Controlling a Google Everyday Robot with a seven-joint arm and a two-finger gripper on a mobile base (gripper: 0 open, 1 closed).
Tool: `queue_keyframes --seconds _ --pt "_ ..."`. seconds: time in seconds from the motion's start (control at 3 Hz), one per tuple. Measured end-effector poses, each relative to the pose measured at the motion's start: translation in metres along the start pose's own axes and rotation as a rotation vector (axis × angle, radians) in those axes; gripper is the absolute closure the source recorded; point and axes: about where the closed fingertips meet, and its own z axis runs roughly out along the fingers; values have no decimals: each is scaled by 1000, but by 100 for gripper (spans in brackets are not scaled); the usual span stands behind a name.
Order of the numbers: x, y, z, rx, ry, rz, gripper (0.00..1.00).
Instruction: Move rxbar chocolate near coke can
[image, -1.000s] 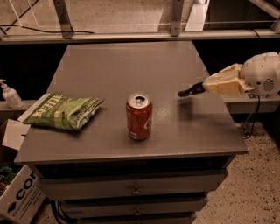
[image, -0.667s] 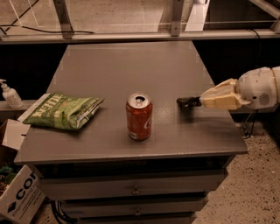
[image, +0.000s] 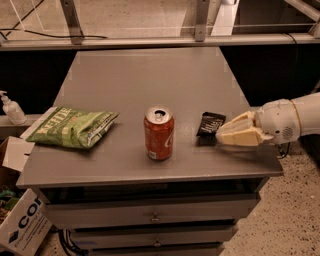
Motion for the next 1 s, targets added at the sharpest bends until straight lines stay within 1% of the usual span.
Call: queue_keyframes --seconds 0.33,0.67,1.0 --pt "0 11 11 -73 -55 21 100" --pt "-9 19 19 -133 -105 23 100" --pt "-23 27 27 -194 -144 7 100"
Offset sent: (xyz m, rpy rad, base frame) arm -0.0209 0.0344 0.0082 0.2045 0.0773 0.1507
